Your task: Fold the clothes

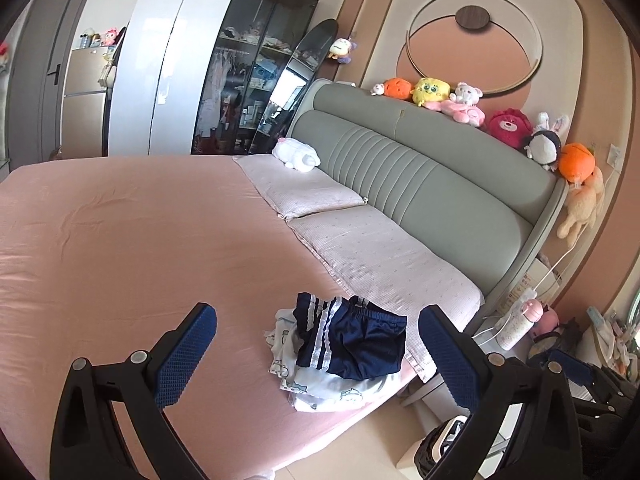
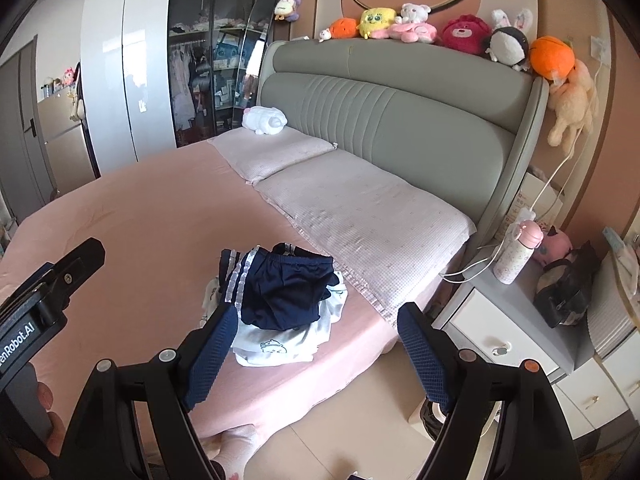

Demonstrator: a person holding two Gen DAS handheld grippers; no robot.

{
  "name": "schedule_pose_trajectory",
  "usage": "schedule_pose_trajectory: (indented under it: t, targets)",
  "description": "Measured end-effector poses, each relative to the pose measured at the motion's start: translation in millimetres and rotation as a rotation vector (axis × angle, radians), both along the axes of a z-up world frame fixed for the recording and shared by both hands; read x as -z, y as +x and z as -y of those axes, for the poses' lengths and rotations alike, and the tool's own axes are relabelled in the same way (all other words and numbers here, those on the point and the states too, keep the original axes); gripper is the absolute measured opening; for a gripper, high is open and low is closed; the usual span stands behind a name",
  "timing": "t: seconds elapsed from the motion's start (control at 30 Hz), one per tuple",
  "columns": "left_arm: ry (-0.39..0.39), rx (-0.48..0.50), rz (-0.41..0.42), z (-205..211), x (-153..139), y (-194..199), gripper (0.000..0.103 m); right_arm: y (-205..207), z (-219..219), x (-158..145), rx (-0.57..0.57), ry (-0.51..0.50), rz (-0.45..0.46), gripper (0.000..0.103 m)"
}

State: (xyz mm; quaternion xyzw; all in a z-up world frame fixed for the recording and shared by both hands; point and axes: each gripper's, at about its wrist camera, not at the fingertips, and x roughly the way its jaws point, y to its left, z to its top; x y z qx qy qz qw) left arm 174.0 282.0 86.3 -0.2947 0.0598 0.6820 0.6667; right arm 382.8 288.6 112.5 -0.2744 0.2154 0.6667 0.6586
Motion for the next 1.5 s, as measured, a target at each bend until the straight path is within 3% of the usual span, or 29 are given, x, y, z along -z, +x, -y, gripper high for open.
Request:
schedule_pose_trajectory:
  t: [0.23,0.47,0.63,1.03,1.5]
  targets:
    - [0.016,-0.062,-0.038,6.8,-5.1,-3.1,0.103,-13.6,15.8,-12.7,-0.032,0.034,0.011,0.082]
    - [-0.018,-0.084,-0.104,7.9,-0.7,-2.0,0.103,-17.4,25.7,-14.2,-0.017,0.038,0.016,0.082]
    - [-0.061,-0.087,-0.083,4.4,7.3,-7.8,0.103,-18.5,21.2,-6.2,-0.009,0.010,0.009,0.082]
    - [-0.111,-0.026,-0.163,-1.0,12.7,18.9,0.103,-25.5,14.2,12.0,-0.009,-0.048,0.030,0.082]
    - [-0.153,0.016,-0.214,-3.1,22.4,38.3,0.103,-2.4,9.5,28.8,0.023,-0.110,0.016,0.082]
